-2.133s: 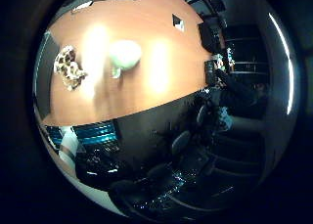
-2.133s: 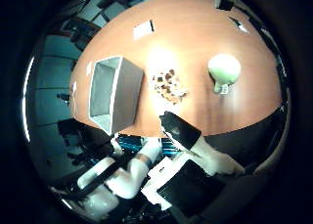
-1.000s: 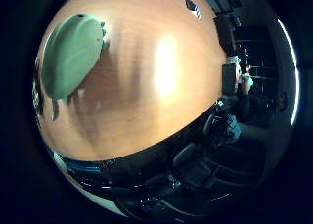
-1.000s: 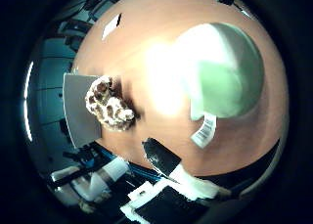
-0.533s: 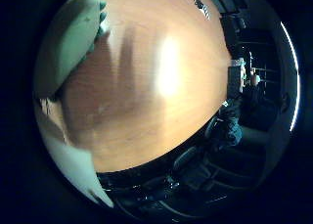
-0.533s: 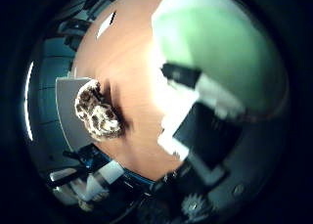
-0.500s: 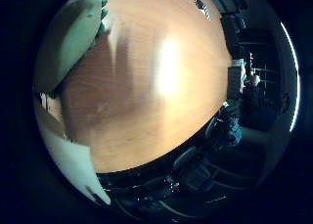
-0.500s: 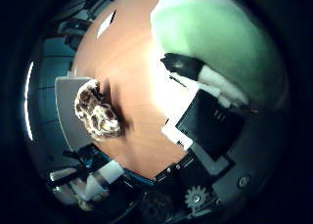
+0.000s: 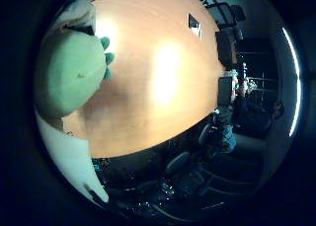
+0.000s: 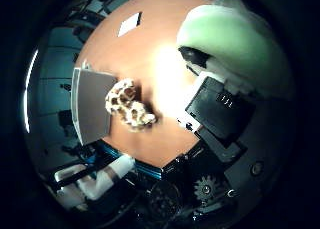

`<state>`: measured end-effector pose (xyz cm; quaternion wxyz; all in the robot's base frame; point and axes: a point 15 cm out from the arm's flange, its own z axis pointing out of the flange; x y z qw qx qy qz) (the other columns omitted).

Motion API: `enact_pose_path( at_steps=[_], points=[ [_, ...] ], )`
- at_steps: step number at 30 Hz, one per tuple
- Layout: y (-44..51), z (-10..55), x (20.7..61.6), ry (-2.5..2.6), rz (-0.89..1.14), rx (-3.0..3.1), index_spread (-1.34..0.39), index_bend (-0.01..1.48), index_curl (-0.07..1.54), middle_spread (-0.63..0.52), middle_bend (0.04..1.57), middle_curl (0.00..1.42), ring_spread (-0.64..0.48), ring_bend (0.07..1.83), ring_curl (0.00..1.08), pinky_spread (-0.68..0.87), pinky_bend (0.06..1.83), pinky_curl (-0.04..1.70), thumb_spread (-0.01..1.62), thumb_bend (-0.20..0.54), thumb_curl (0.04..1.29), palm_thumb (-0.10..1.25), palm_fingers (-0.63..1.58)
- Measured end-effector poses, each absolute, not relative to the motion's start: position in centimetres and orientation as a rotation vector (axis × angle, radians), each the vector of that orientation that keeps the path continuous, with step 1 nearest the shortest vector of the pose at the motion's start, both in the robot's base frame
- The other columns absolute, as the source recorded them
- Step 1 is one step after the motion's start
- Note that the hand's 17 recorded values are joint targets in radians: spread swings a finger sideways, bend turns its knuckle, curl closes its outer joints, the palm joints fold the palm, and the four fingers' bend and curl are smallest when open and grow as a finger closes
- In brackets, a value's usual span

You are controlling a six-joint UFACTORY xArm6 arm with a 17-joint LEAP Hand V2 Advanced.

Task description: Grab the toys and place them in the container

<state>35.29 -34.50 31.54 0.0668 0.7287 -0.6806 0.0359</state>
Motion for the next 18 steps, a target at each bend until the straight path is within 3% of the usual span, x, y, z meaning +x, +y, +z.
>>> enact_pose_path(
  at_steps=[10, 18],
  points=[
    [-18.5, 43.9, 36.7, -1.813, 0.234, 2.400, -0.26, 1.06, 0.79, -0.13, 1.35, 0.72, -0.20, 1.39, 0.67, -0.19, 1.26, 0.83, 0.64, -0.020, 0.75, 1.02, 1.11],
    [-5.1, 46.7, 36.7, -1.711, 0.251, 2.518, -0.26, 1.06, 0.81, -0.13, 1.35, 0.72, -0.21, 1.38, 0.68, -0.19, 1.21, 0.90, 0.62, -0.021, 0.80, 1.01, 1.11]
  ],
)
